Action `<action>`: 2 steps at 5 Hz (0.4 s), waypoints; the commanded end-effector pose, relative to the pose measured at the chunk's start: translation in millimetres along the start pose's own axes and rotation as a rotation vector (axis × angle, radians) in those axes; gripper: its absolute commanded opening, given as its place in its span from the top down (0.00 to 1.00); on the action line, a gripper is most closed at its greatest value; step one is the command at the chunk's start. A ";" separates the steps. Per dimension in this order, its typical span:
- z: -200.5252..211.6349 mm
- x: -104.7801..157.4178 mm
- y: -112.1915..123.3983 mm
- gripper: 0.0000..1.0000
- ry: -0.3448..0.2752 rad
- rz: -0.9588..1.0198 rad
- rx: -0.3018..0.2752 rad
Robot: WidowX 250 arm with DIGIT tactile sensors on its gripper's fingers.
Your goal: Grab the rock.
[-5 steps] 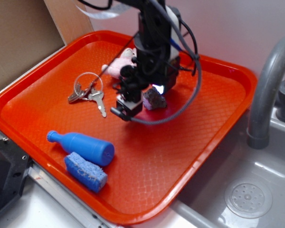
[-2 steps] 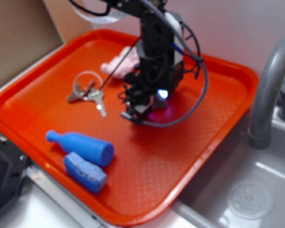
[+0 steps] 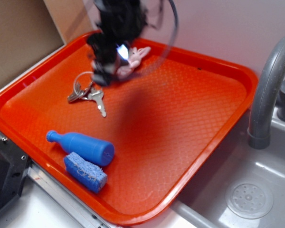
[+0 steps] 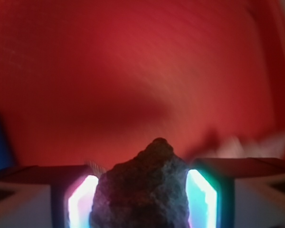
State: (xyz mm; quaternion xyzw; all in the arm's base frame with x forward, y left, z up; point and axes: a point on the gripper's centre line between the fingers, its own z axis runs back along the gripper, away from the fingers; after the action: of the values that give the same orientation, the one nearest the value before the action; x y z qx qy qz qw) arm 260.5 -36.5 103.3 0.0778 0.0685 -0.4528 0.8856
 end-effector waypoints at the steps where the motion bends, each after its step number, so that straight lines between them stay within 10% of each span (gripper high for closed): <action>1: 66.3 -59.1 -6.2 1.00 -0.062 0.504 -0.022; 2: 74.3 -76.6 -20.3 1.00 -0.060 0.754 -0.053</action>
State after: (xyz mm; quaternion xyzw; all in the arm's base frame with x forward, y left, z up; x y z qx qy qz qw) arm 207.6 16.5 186.1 0.0553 0.0369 -0.0946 0.9933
